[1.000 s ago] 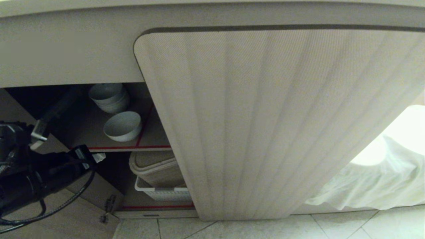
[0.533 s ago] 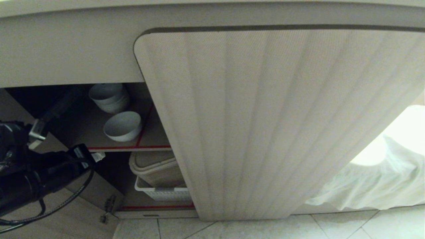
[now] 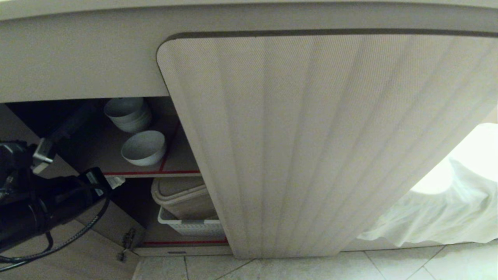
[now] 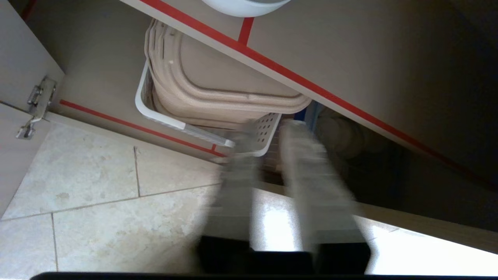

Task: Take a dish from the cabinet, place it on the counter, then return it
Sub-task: Take the bowl from the cabinet

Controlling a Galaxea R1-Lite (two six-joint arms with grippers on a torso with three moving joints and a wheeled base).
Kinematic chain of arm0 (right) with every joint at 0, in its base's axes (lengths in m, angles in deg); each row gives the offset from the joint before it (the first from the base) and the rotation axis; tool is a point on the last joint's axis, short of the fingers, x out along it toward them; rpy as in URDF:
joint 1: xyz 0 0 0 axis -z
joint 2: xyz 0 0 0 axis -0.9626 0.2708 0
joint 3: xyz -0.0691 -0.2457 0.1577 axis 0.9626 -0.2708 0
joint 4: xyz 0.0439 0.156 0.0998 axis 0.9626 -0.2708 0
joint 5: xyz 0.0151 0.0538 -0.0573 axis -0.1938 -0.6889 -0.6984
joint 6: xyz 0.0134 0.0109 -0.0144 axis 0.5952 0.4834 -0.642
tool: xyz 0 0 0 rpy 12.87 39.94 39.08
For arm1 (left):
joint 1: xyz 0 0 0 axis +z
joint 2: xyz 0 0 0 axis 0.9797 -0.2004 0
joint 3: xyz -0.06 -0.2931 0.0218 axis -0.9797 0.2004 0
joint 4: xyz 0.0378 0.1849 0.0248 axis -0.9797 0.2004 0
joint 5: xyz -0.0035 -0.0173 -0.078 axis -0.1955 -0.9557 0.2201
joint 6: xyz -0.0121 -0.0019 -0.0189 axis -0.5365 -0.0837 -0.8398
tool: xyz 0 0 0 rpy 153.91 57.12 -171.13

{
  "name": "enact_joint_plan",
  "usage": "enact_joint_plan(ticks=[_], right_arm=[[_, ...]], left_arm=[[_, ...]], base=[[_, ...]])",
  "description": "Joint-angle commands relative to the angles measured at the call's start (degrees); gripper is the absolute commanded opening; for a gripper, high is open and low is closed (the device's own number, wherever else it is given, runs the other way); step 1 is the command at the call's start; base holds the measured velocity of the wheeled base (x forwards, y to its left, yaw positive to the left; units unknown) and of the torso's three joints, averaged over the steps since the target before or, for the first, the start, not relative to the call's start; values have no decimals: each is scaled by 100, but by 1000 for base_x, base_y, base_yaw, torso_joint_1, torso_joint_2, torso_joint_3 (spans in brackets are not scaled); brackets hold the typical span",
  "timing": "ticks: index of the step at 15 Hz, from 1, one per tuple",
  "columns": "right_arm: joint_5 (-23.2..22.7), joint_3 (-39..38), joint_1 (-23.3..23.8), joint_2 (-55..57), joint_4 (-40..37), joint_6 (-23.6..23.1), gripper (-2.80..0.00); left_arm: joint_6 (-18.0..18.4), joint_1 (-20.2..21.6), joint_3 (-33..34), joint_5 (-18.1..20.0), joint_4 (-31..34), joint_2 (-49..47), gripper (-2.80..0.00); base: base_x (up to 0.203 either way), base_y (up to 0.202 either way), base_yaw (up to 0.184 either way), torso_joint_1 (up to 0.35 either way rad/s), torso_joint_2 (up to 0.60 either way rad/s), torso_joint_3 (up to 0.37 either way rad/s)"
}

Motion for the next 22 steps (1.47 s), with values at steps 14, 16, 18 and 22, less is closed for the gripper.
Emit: enact_joint_plan(ticks=[14,16,18,22], right_arm=[[2,-1,-2,7,2,7,-280],[2,-1,-2,7,2,7,-280],[2,-1,-2,7,2,7,-280],[2,-1,-2,7,2,7,-280]], left_arm=[[-187,5,-23,2,-29,-121,0],[-187,-2,-52,2,-82,-161,0],[-187,-4,-35,2,-319,-202,0],[-187,-4,-44,2,-375,-235,0]], base=[[0,0,0,0,0,0],[0,0,0,0,0,0],[0,0,0,0,0,0],[0,0,0,0,0,0]])
